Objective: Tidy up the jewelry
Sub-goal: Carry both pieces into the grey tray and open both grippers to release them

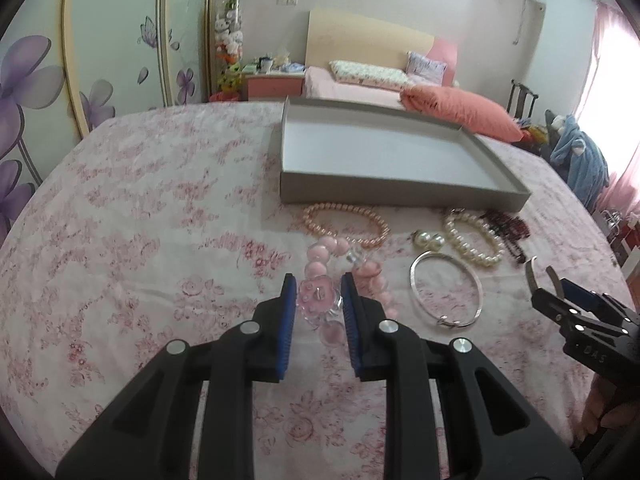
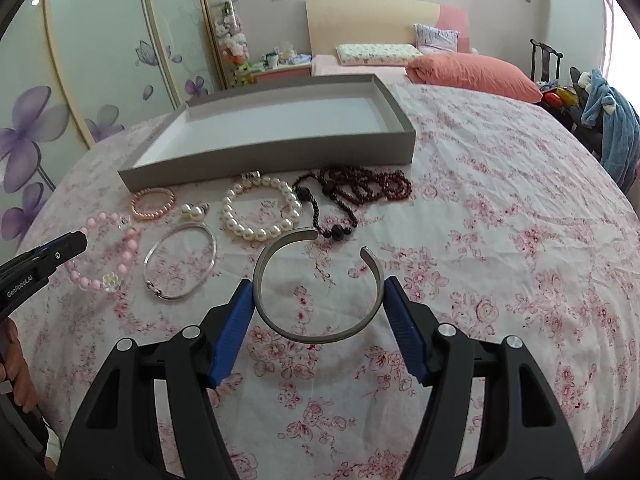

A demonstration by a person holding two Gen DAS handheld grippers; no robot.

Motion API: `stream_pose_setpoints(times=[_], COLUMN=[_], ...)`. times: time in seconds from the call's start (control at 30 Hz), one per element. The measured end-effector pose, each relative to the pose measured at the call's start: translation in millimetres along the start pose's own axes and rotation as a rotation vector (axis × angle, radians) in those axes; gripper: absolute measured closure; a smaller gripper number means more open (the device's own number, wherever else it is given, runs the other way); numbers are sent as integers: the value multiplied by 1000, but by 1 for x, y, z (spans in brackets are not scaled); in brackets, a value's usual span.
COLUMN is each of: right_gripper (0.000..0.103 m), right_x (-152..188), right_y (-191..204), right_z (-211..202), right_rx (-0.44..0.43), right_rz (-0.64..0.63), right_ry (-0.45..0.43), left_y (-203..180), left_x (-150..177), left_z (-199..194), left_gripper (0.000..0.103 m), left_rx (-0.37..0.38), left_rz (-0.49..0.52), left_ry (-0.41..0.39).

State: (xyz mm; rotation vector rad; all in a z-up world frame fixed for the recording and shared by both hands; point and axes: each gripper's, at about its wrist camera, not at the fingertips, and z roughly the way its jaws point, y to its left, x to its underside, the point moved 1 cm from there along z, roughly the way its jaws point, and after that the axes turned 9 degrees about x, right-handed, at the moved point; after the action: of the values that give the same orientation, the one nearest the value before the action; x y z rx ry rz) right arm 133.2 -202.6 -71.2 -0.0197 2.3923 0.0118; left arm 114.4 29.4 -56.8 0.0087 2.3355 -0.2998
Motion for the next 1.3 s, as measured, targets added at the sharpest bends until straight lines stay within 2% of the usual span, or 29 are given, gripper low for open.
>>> stream_pose_setpoints(times=[0.33,0.8,1.3], right_gripper=[37,37,37], right_x=[-6,-14,-54], right_y=[1,1,2], right_z=[-20,-34,-44], right_rx=[-29,-38,-27], right_rz=[6,7,-1], right_ry=[-88,-166,-273], left_y=[-15,-28,-50], left_x=[-7,-15,-58], left_z=[-28,-40,-37], left_gripper=[80,80,80], left_rx=[32,30,0], left_rz=[25,51,121], left_ry=[-86,-126,-167])
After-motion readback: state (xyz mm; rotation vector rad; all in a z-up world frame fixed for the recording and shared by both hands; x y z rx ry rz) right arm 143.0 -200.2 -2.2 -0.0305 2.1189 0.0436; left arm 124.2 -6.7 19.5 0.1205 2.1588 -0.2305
